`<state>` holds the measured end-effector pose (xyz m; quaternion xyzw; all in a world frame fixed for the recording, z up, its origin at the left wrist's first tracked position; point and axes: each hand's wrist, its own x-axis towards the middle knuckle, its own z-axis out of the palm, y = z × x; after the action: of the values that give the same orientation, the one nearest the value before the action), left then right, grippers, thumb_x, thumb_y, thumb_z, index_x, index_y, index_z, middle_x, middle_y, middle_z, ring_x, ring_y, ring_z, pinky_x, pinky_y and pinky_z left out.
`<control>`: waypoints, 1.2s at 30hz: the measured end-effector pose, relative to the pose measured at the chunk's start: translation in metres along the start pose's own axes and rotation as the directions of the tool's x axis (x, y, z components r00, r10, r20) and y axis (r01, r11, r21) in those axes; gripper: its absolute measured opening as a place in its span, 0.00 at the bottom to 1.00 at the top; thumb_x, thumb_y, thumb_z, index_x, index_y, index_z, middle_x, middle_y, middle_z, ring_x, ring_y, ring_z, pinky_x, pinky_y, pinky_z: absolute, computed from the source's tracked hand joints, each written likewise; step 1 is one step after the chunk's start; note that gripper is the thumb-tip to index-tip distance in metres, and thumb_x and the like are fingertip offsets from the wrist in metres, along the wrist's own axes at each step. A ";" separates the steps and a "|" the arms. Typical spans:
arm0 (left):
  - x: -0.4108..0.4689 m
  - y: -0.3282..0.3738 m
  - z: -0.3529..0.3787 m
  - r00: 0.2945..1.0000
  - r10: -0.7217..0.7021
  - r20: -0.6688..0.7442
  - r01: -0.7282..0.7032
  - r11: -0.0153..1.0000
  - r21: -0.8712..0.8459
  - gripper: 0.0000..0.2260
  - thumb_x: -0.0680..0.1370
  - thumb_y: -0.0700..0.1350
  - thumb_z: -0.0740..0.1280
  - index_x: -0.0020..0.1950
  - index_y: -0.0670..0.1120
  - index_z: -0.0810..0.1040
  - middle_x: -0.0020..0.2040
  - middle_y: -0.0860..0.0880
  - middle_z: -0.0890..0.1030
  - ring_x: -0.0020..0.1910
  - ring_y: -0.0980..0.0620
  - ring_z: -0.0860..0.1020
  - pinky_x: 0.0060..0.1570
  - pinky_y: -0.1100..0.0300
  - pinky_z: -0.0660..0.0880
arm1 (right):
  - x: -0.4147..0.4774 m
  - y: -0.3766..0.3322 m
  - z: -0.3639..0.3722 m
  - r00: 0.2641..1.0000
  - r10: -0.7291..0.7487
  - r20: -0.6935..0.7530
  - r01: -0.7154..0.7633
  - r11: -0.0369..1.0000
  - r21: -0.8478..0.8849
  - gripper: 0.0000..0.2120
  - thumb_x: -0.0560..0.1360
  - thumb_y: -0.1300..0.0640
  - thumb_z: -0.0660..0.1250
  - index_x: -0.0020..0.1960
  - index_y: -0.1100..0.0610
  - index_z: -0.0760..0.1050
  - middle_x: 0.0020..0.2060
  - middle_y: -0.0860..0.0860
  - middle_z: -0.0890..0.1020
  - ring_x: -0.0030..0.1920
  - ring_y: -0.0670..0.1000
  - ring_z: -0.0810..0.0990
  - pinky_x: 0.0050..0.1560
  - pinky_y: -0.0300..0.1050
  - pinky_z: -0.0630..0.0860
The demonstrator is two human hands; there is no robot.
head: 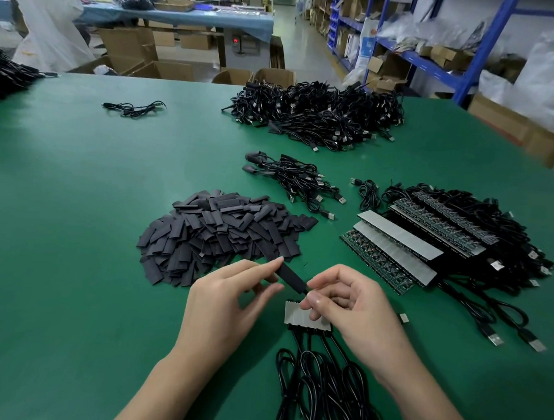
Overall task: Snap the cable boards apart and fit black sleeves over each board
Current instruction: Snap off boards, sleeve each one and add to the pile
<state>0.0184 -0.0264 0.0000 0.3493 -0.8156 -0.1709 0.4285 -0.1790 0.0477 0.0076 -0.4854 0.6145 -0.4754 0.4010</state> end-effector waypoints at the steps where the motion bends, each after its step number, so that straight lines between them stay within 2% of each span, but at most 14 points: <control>1: 0.000 0.000 0.000 1.000 0.015 0.006 -0.016 1.000 0.017 0.14 0.78 0.51 0.74 0.63 0.51 0.85 0.47 0.59 0.84 0.40 0.61 0.80 0.41 0.57 0.81 | 0.000 0.001 0.000 1.000 -0.006 -0.010 0.006 1.000 -0.002 0.06 0.79 0.64 0.71 0.50 0.54 0.78 0.40 0.51 0.88 0.39 0.49 0.85 0.43 0.37 0.78; 5: 0.000 0.001 0.000 1.000 0.029 0.011 -0.029 0.999 0.034 0.15 0.77 0.52 0.72 0.62 0.51 0.86 0.46 0.58 0.85 0.38 0.60 0.81 0.39 0.58 0.81 | 0.000 0.002 0.001 0.999 -0.022 -0.040 0.022 1.000 -0.003 0.07 0.79 0.64 0.71 0.51 0.53 0.77 0.40 0.51 0.88 0.39 0.49 0.86 0.43 0.36 0.78; 8: 0.000 0.002 0.000 1.000 0.004 0.010 -0.004 1.000 0.011 0.13 0.78 0.51 0.72 0.62 0.50 0.86 0.45 0.59 0.85 0.38 0.59 0.81 0.39 0.57 0.81 | 0.000 0.002 0.002 0.999 -0.024 -0.049 0.024 1.000 0.002 0.08 0.79 0.64 0.71 0.51 0.52 0.77 0.40 0.50 0.88 0.40 0.50 0.86 0.45 0.38 0.78; 11: -0.001 0.005 0.003 0.986 -0.167 0.019 0.167 0.969 -0.179 0.10 0.78 0.50 0.72 0.59 0.53 0.86 0.41 0.58 0.86 0.39 0.56 0.84 0.44 0.57 0.81 | 0.000 0.001 0.004 0.996 -0.058 -0.071 0.057 0.998 -0.014 0.09 0.78 0.66 0.71 0.51 0.52 0.77 0.40 0.50 0.88 0.41 0.51 0.87 0.49 0.46 0.80; 13: 0.000 0.006 0.006 0.936 -0.346 0.069 0.345 0.858 -0.380 0.08 0.77 0.47 0.74 0.55 0.56 0.87 0.40 0.55 0.87 0.41 0.55 0.86 0.48 0.59 0.81 | 0.000 0.000 0.006 0.992 -0.093 -0.081 0.088 0.994 -0.068 0.12 0.77 0.65 0.72 0.49 0.48 0.78 0.39 0.49 0.88 0.43 0.51 0.87 0.52 0.50 0.81; 14: 0.000 0.006 0.007 0.908 -0.404 0.109 0.407 0.790 -0.459 0.08 0.77 0.43 0.74 0.53 0.54 0.88 0.41 0.53 0.87 0.42 0.53 0.86 0.49 0.59 0.82 | -0.001 -0.001 0.007 0.990 -0.114 -0.080 0.105 0.988 -0.110 0.13 0.77 0.63 0.73 0.49 0.45 0.78 0.39 0.48 0.88 0.44 0.49 0.87 0.53 0.49 0.81; 17: 0.002 0.006 0.008 0.864 -0.464 0.193 0.478 0.638 -0.603 0.07 0.77 0.38 0.73 0.50 0.48 0.88 0.42 0.46 0.88 0.42 0.49 0.87 0.46 0.61 0.81 | -0.003 0.000 0.006 0.984 -0.171 -0.050 0.153 0.955 -0.253 0.13 0.74 0.56 0.76 0.50 0.39 0.79 0.44 0.39 0.86 0.49 0.41 0.85 0.52 0.32 0.77; 19: 0.004 0.006 0.005 0.845 -0.493 0.208 0.491 0.560 -0.667 0.05 0.76 0.41 0.74 0.49 0.47 0.88 0.42 0.44 0.88 0.43 0.49 0.87 0.44 0.63 0.81 | -0.003 -0.001 0.000 0.977 -0.210 -0.029 0.184 0.907 -0.378 0.10 0.74 0.50 0.76 0.53 0.40 0.80 0.47 0.35 0.84 0.53 0.38 0.82 0.53 0.29 0.74; 22: 0.007 0.004 0.000 0.821 -0.537 0.192 0.487 0.484 -0.727 0.08 0.73 0.47 0.73 0.50 0.49 0.88 0.43 0.43 0.88 0.44 0.49 0.87 0.44 0.64 0.80 | -0.002 -0.002 -0.009 0.968 -0.249 0.025 0.212 0.764 -0.609 0.12 0.74 0.41 0.71 0.56 0.42 0.81 0.48 0.32 0.79 0.57 0.37 0.77 0.59 0.37 0.73; 25: 0.008 0.002 -0.002 0.800 -0.569 0.187 0.478 0.418 -0.772 0.08 0.73 0.46 0.74 0.50 0.49 0.88 0.43 0.41 0.87 0.43 0.50 0.86 0.43 0.65 0.79 | -0.001 -0.002 -0.010 0.956 -0.292 0.039 0.240 0.694 -0.678 0.08 0.77 0.44 0.69 0.54 0.44 0.82 0.45 0.28 0.75 0.56 0.36 0.73 0.56 0.42 0.71; 28: 0.009 0.001 0.000 0.789 -0.584 0.190 0.489 0.410 -0.770 0.06 0.75 0.42 0.73 0.51 0.46 0.88 0.44 0.41 0.87 0.43 0.50 0.86 0.43 0.65 0.79 | 0.003 0.003 -0.009 0.946 -0.325 -0.008 0.235 0.702 -0.673 0.02 0.79 0.52 0.71 0.49 0.46 0.83 0.41 0.31 0.77 0.50 0.40 0.77 0.53 0.44 0.75; 32: 0.007 0.000 0.000 0.794 -0.563 0.229 0.518 0.430 -0.739 0.09 0.78 0.39 0.72 0.57 0.44 0.85 0.46 0.42 0.88 0.45 0.49 0.86 0.45 0.62 0.81 | 0.009 0.008 -0.009 0.955 -0.284 -0.091 0.178 0.786 -0.592 0.05 0.80 0.54 0.71 0.46 0.46 0.82 0.41 0.39 0.81 0.48 0.40 0.79 0.49 0.39 0.76; 36: 0.007 0.001 0.000 0.795 -0.544 0.268 0.576 0.540 -0.614 0.15 0.79 0.42 0.73 0.65 0.50 0.79 0.45 0.47 0.87 0.38 0.59 0.82 0.41 0.68 0.76 | 0.012 0.003 -0.014 0.938 -0.310 -0.156 0.176 0.813 -0.555 0.05 0.80 0.56 0.70 0.47 0.47 0.82 0.41 0.38 0.83 0.46 0.39 0.81 0.45 0.33 0.76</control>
<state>0.0154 -0.0308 0.0040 0.4094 -0.5524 -0.5866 0.4279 -0.1952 0.0389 0.0072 -0.5915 0.6981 -0.3884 0.1088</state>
